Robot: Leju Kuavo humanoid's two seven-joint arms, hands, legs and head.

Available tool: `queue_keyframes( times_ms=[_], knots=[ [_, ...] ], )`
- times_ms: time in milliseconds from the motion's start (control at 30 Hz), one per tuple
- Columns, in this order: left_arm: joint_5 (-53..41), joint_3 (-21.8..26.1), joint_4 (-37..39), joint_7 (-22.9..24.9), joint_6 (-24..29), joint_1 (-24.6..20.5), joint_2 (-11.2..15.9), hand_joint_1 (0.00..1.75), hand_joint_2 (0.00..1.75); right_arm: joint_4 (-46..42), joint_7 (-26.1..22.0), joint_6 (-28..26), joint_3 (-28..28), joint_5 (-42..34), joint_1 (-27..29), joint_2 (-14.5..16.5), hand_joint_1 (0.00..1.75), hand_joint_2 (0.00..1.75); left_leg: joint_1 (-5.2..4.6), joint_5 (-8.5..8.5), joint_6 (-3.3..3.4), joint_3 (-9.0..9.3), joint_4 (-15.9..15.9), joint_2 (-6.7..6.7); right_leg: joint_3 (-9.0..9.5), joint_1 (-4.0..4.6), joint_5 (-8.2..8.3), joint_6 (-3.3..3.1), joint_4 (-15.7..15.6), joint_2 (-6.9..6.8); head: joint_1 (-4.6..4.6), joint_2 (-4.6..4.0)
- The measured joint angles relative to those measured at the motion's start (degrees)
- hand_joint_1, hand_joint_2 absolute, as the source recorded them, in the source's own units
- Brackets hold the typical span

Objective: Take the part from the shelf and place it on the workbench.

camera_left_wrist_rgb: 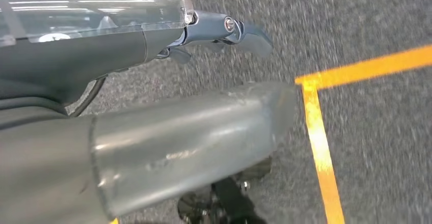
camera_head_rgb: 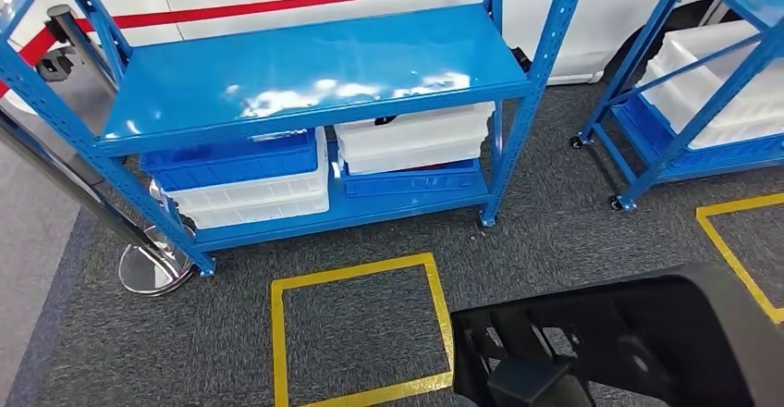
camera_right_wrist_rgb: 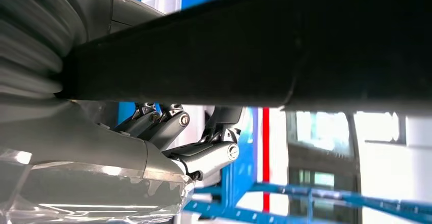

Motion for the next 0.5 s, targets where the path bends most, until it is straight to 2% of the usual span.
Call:
queue_keyframes(
  times_ms=[33,100,133,167,200,233,267,300,333,367,400,433,467,500],
  knots=[
    [0.0,0.0,0.0,0.0,0.0,0.1,-0.1,0.0,0.0,0.0,0.0,0.0,-0.1,0.0,0.1,0.1,1.75,1.75,0.17,-1.17,-0.38,-0.44,1.2,-1.29,-0.33,-0.05,0.38,-0.49,-0.1,0.56,-0.08,0.0],
    [0.1,0.1,0.0,0.0,0.1,0.4,-0.3,0.0,0.0,0.0,0.0,0.0,-0.2,0.0,0.1,0.3,1.75,1.75,0.35,-5.5,-0.89,-2.44,6.8,-4.65,-1.1,-0.04,1.07,-1.21,-0.1,1.69,-0.25,0.0],
    [0.1,0.1,0.0,0.0,0.2,0.6,-0.3,0.0,0.0,0.1,0.0,0.0,-0.2,0.0,0.1,0.4,1.75,1.75,0.36,-7.73,-0.94,-3.73,10.7,-5.57,-1.53,0.08,1.35,-1.39,0.0,2.4,-0.3,0.0],
    [0.1,0.2,0.0,0.0,0.2,0.7,-0.3,0.0,0.0,0.1,0.0,0.0,-0.2,0.0,0.1,0.4,1.75,1.75,0.35,-9.05,-0.91,-4.68,13.8,-5.95,-1.92,0.22,1.56,-1.48,0.2,3.12,-0.29,0.0],
    [0.1,0.2,0.0,0.0,0.3,0.8,-0.3,0.0,0.0,0.2,0.0,0.0,-0.3,0.0,0.1,0.4,1.75,1.75,0.33,-9.3,-0.79,-4.94,15.4,-6.11,-2.27,0.36,1.73,-1.51,0.4,3.87,-0.3,0.0],
    [0.1,0.3,0.0,0.0,0.3,0.8,-0.3,0.0,0.0,0.3,0.0,0.0,-0.3,0.0,0.1,0.4,1.75,1.75,0.29,-8.41,-0.57,-4.25,14.8,-6.2,-2.54,0.47,1.83,-1.5,0.6,4.61,-0.3,0.0],
    [0.1,0.3,0.0,0.0,0.3,0.8,-0.3,0.0,0.0,0.3,0.0,0.0,-0.4,0.0,0.1,0.5,1.75,1.75,0.24,-6.67,-0.25,-2.61,12.1,-6.45,-2.67,0.59,1.87,-1.48,0.8,5.34,-0.3,0.0],
    [0.1,0.3,0.0,0.0,0.3,0.8,-0.3,0.0,0.0,0.3,0.0,0.0,-0.4,0.0,0.1,0.5,1.75,1.75,0.16,-4.87,0.24,-0.5,8.2,-7.33,-2.76,0.61,1.89,-1.47,1.0,6.02,-0.29,-0.01],
    [0.1,0.4,0.0,0.0,0.3,0.8,-0.2,0.0,0.0,0.4,0.0,0.0,-0.4,0.0,0.0,0.6,1.75,1.75,0.11,-3.59,0.78,1.52,4.6,-8.77,-2.9,0.62,1.96,-1.35,1.1,6.67,-0.13,-0.01],
    [0.1,0.4,0.0,0.0,0.3,0.9,-0.2,0.0,0.0,0.4,0.0,0.0,-0.4,0.0,0.0,0.6,1.75,1.75,0.02,-2.82,1.19,3.01,1.7,-10.1,-3.08,0.48,2.12,-1.09,1.2,7.32,-0.02,-0.01],
    [0.2,0.5,0.0,0.0,0.3,0.9,-0.1,0.0,0.0,0.4,0.0,-0.1,-0.4,0.0,-0.1,0.7,1.75,1.75,-0.1,-2.66,1.49,3.75,0.1,-11.11,-3.35,0.23,2.32,-0.76,1.2,7.95,0.05,-0.01],
    [0.2,0.6,0.0,0.0,0.3,1.0,-0.1,0.0,0.0,0.4,0.0,-0.1,-0.4,0.0,-0.1,0.7,1.75,1.75,-0.23,-2.7,1.62,3.96,-0.3,-11.33,-3.66,0.0,2.58,-0.34,1.2,8.62,0.1,-0.01],
    [0.2,0.6,0.0,0.0,0.3,1.0,-0.1,0.0,0.0,0.4,0.0,-0.1,-0.4,0.0,-0.1,0.8,1.75,1.75,-0.34,-2.56,1.69,4.08,-0.9,-10.73,-3.88,-0.17,2.84,0.09,1.1,9.33,-0.01,0.0],
    [0.2,0.7,0.0,0.0,0.2,0.8,-0.1,0.0,0.0,0.5,0.0,-0.1,-0.4,0.0,-0.1,0.8,1.75,1.75,-0.25,-2.38,1.85,4.29,-1.6,-9.9,-4.14,-0.19,2.8,0.4,1.2,9.2,-0.03,0.0]
  ],
)
